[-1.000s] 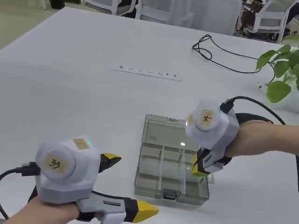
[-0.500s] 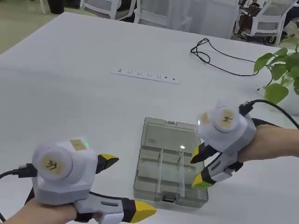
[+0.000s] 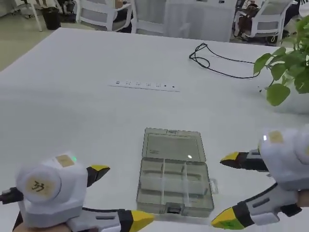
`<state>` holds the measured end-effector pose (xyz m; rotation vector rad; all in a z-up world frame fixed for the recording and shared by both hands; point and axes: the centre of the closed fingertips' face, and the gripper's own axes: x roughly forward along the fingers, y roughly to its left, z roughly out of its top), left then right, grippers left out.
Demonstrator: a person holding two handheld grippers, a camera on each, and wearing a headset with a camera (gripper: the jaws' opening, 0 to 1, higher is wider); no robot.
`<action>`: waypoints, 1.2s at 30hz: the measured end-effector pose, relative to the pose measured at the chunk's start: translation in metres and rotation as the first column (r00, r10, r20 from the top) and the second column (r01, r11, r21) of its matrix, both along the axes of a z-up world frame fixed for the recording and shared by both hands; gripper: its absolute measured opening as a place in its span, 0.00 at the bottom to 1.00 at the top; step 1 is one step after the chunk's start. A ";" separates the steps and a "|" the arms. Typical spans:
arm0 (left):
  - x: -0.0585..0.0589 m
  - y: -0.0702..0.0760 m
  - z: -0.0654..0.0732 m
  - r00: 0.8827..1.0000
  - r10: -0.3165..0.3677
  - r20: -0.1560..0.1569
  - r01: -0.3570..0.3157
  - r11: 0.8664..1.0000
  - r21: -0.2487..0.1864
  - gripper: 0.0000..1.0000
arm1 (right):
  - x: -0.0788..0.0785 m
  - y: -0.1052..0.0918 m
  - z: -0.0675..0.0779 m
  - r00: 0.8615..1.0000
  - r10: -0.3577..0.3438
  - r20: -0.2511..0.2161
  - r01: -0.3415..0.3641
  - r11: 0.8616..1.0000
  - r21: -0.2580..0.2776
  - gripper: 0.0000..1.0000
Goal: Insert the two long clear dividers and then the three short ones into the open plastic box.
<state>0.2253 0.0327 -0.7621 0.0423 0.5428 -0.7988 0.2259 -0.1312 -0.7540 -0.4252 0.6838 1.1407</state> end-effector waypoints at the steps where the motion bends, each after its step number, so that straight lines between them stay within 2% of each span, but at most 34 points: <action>1: 0.000 0.002 0.000 1.000 0.010 0.001 -0.010 1.000 0.009 0.92 | -0.001 -0.006 0.000 0.999 -0.044 0.008 0.044 0.999 0.023 0.92; 3: 0.000 0.005 0.002 1.000 0.019 0.006 -0.019 1.000 0.014 0.93 | 0.005 -0.013 0.005 0.990 -0.130 0.051 0.126 0.989 0.076 0.98; 4: 0.000 0.006 0.003 1.000 0.025 0.008 -0.026 1.000 0.015 0.93 | 0.008 -0.018 0.011 0.977 -0.203 0.066 0.193 0.972 0.132 1.00; 6: -0.002 0.008 0.004 0.999 0.035 0.008 -0.035 0.999 0.014 0.95 | 0.007 -0.024 0.015 0.959 -0.277 0.060 0.260 0.945 0.200 1.00; 8: -0.004 0.008 0.005 0.999 0.033 0.013 -0.033 0.999 0.021 0.97 | 0.002 -0.032 0.013 0.952 -0.301 0.060 0.282 0.935 0.217 1.00; 10: -0.008 0.009 0.002 1.000 0.017 0.003 -0.017 0.998 0.063 0.97 | -0.004 -0.036 0.008 0.949 -0.310 0.054 0.291 0.930 0.223 1.00; 13: -0.008 0.004 0.011 1.000 0.016 0.009 -0.017 0.999 0.039 1.00 | -0.011 -0.039 -0.002 0.952 -0.305 0.022 0.294 0.933 0.210 1.00; 15: -0.008 0.002 0.016 1.000 0.020 0.018 -0.020 0.999 0.025 1.00 | -0.013 -0.039 -0.003 0.951 -0.307 0.026 0.295 0.932 0.211 1.00; 17: -0.010 -0.002 0.018 1.000 0.012 0.013 -0.013 1.000 0.026 1.00 | -0.013 -0.039 -0.002 0.945 -0.328 0.020 0.314 0.920 0.233 1.00; 20: -0.011 -0.004 0.015 1.000 0.005 0.013 -0.006 0.999 0.050 1.00 | -0.016 -0.037 -0.003 0.947 -0.323 0.000 0.313 0.919 0.239 1.00; 22: -0.011 -0.003 0.014 1.000 0.014 0.006 -0.014 0.999 0.041 1.00 | -0.019 -0.037 -0.005 0.950 -0.312 -0.002 0.305 0.926 0.223 1.00; 27: -0.011 -0.004 0.012 1.000 0.029 0.006 -0.029 0.999 0.030 1.00 | -0.019 -0.035 -0.001 0.953 -0.304 -0.002 0.296 0.926 0.233 1.00; 29: -0.010 -0.004 0.011 0.999 0.033 0.007 -0.033 0.999 0.031 1.00 | -0.018 -0.034 0.000 0.954 -0.301 -0.003 0.294 0.928 0.230 1.00; 32: -0.010 -0.001 0.006 0.999 0.033 0.006 -0.034 0.998 0.060 1.00 | -0.014 -0.033 0.002 0.954 -0.299 -0.005 0.292 0.926 0.238 1.00; 34: -0.009 0.000 0.003 0.999 0.045 -0.007 -0.044 0.998 0.049 1.00 | -0.012 -0.031 0.004 0.957 -0.289 0.007 0.278 0.929 0.244 1.00; 36: -0.009 0.000 0.003 0.999 0.050 -0.005 -0.049 0.998 0.051 1.00 | -0.009 -0.033 0.004 0.957 -0.291 0.008 0.280 0.929 0.241 1.00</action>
